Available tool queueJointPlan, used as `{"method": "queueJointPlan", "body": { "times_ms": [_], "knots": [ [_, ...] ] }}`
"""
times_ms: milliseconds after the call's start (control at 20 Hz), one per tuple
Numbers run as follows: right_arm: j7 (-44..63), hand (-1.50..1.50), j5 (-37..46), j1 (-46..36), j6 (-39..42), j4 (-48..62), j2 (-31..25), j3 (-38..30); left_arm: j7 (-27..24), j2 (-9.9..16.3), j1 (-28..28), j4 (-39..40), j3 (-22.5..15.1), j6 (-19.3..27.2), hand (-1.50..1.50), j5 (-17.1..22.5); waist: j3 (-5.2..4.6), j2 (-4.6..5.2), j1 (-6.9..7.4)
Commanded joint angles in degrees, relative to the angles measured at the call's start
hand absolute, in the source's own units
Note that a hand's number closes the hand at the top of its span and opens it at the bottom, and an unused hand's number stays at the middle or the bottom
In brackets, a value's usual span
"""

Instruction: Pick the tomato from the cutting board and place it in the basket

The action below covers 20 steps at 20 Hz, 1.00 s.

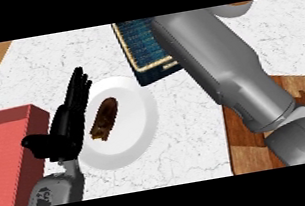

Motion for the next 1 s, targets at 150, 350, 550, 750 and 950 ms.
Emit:
{"method": "queueJointPlan", "body": {
  "times_ms": [150,350,550,750,950],
  "knots": [
    [14.1,1.50,-2.5,1.5,-5.2,3.2,0.7,1.7,0.7,0.1,0.2,-0.6,-0.1,-0.3,0.00,0.2,0.09,-0.16,0.08],
    [14.1,1.50,-3.4,2.1,-8.1,2.9,0.7,1.2,-0.3,0.1,1.4,-0.7,0.5,-0.3,0.00,0.7,0.14,-0.31,-1.34],
    [14.1,1.50,-4.5,3.3,-9.8,3.2,0.7,2.8,-0.1,0.5,0.8,0.1,0.8,-0.6,0.00,0.9,0.12,-0.25,-1.22],
    [14.0,1.50,-4.8,5.8,-12.8,3.6,0.7,2.9,-0.4,1.0,1.2,-0.7,1.9,-0.5,0.00,1.3,0.17,-0.42,-2.28],
    [14.0,1.50,-4.1,8.6,-15.7,3.1,0.7,1.6,-1.2,1.3,3.1,-1.1,2.2,-0.5,0.00,1.4,0.19,-1.07,-3.70]
  ]
}}
